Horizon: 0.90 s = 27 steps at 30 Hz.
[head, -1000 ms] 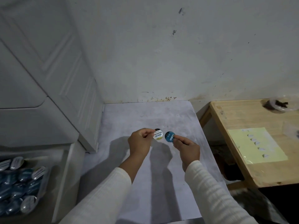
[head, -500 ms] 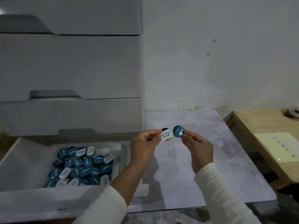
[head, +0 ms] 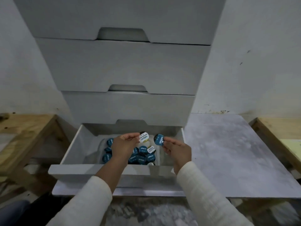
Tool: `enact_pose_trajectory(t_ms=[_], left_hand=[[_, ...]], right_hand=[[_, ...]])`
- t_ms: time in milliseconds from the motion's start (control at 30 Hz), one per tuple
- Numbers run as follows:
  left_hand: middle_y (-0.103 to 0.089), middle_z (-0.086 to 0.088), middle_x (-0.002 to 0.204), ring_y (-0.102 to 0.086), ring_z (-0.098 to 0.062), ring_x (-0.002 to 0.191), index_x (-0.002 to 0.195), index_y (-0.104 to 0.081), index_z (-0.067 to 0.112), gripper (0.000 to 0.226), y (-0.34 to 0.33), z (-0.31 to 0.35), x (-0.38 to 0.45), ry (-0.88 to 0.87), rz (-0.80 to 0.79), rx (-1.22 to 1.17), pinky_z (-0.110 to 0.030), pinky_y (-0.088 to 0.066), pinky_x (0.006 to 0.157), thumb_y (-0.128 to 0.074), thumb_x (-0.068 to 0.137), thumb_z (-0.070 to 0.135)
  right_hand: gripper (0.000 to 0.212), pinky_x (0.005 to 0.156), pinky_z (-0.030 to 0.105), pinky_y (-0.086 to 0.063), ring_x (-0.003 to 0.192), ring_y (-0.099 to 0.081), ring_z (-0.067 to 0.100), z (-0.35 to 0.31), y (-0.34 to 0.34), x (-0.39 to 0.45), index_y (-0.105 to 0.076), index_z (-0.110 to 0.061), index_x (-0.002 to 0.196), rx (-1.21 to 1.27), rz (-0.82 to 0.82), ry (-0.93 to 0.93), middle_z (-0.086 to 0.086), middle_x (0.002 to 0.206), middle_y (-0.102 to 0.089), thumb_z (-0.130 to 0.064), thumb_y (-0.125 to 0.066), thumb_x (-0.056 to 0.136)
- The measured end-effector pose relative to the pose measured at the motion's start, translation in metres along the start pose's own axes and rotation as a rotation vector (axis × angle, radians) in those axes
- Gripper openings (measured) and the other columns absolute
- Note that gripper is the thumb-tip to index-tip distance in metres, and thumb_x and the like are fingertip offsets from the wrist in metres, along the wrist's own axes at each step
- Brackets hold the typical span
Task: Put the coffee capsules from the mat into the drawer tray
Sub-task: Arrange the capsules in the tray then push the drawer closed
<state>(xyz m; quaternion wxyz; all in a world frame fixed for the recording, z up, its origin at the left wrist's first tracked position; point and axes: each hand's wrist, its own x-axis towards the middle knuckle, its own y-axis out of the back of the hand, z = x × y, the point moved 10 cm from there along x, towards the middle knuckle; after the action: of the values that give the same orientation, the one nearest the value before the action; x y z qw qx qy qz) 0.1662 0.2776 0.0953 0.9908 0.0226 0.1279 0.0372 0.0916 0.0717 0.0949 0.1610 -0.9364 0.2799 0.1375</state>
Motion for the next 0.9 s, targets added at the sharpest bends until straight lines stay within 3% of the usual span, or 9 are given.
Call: enact_pose_trajectory(t_ms=[100, 233, 333, 400, 433, 500, 600, 700, 900], left_hand=[[-0.072, -0.013, 0.093, -0.067, -0.022, 0.084, 0.096, -0.070, 0.007, 0.017, 0.009, -0.015, 0.020, 0.062, 0.012, 0.007, -0.030, -0.055, 0.081, -0.066, 0.081, 0.002], [-0.070, -0.011, 0.094, -0.064, -0.013, 0.075, 0.099, -0.070, 0.005, 0.018, 0.009, -0.029, 0.046, 0.104, 0.009, 0.083, -0.019, -0.054, 0.071, -0.066, 0.081, 0.002], [-0.071, -0.011, 0.096, -0.064, -0.011, 0.073, 0.094, -0.071, 0.007, 0.015, 0.005, -0.042, 0.067, 0.138, -0.006, 0.125, -0.020, -0.054, 0.073, -0.067, 0.080, 0.002], [-0.071, -0.011, 0.096, -0.066, -0.015, 0.078, 0.091, -0.072, 0.009, 0.014, 0.000, -0.049, 0.077, 0.163, -0.033, 0.161, -0.025, -0.055, 0.078, -0.068, 0.080, 0.002], [-0.071, -0.011, 0.096, -0.066, -0.016, 0.080, 0.092, -0.072, 0.009, 0.014, -0.003, -0.051, 0.082, 0.171, -0.047, 0.181, -0.027, -0.055, 0.080, -0.067, 0.080, 0.002], [-0.071, -0.012, 0.096, -0.066, -0.017, 0.081, 0.093, -0.071, 0.006, 0.015, -0.009, -0.056, 0.091, 0.188, -0.076, 0.191, -0.027, -0.055, 0.080, -0.067, 0.080, 0.000], [-0.069, -0.012, 0.094, -0.064, -0.018, 0.079, 0.095, -0.070, 0.004, 0.015, -0.017, -0.061, 0.100, 0.213, -0.102, 0.196, -0.024, -0.053, 0.077, -0.065, 0.081, -0.001], [-0.068, -0.008, 0.089, -0.063, -0.015, 0.074, 0.092, -0.070, 0.007, 0.014, -0.022, -0.068, 0.108, 0.238, -0.122, 0.226, -0.024, -0.053, 0.076, -0.065, 0.081, -0.001], [-0.070, -0.012, 0.089, -0.063, -0.016, 0.075, 0.078, -0.070, 0.013, 0.016, -0.026, -0.082, 0.120, 0.256, -0.144, 0.233, -0.029, -0.055, 0.080, -0.066, 0.080, -0.002]], right_hand=[[0.016, 0.066, 0.018, -0.056, 0.075, -0.066, 0.016, 0.023, -0.023, 0.013, -0.070, -0.006, 0.083, 0.049, -0.031, -0.089, 0.012, 0.087, -0.071, 0.007, -0.061, 0.080], [0.027, 0.080, 0.034, -0.052, 0.071, -0.060, 0.018, 0.049, -0.039, 0.040, -0.064, -0.011, 0.077, -0.004, -0.015, -0.130, 0.023, 0.112, -0.063, 0.013, -0.054, 0.080], [0.029, 0.083, 0.026, -0.052, 0.077, -0.059, 0.012, 0.063, -0.043, 0.058, -0.060, -0.020, 0.092, -0.011, 0.003, -0.202, 0.020, 0.123, -0.058, 0.006, -0.049, 0.087], [0.030, 0.088, 0.022, -0.047, 0.101, -0.057, 0.012, 0.065, -0.028, 0.068, -0.053, -0.025, 0.119, -0.294, 0.133, -0.255, 0.003, 0.135, -0.051, -0.009, -0.042, 0.095], [0.032, 0.089, 0.022, -0.045, 0.112, -0.053, 0.012, 0.054, -0.031, 0.069, -0.049, -0.027, 0.127, -0.606, 0.107, -0.156, -0.007, 0.137, -0.048, -0.017, -0.041, 0.097], [0.033, 0.088, 0.020, -0.039, 0.121, -0.046, 0.013, 0.053, -0.040, 0.078, -0.047, -0.028, 0.129, -0.805, 0.041, -0.107, -0.012, 0.139, -0.045, -0.026, -0.039, 0.098], [0.029, 0.093, 0.019, -0.043, 0.115, -0.054, 0.016, 0.071, -0.043, 0.099, -0.053, -0.016, 0.123, -0.397, 0.033, -0.236, -0.010, 0.123, -0.055, -0.015, -0.040, 0.097], [0.035, 0.093, 0.037, -0.051, 0.079, -0.057, 0.006, 0.085, -0.046, 0.098, -0.055, -0.008, 0.117, -0.043, 0.059, -0.314, -0.011, 0.104, -0.051, 0.009, -0.046, 0.087], [0.031, 0.091, 0.041, -0.052, 0.075, -0.055, 0.010, 0.092, -0.043, 0.111, -0.061, -0.009, 0.104, -0.180, 0.030, -0.309, 0.005, 0.104, -0.056, 0.012, -0.050, 0.084]])
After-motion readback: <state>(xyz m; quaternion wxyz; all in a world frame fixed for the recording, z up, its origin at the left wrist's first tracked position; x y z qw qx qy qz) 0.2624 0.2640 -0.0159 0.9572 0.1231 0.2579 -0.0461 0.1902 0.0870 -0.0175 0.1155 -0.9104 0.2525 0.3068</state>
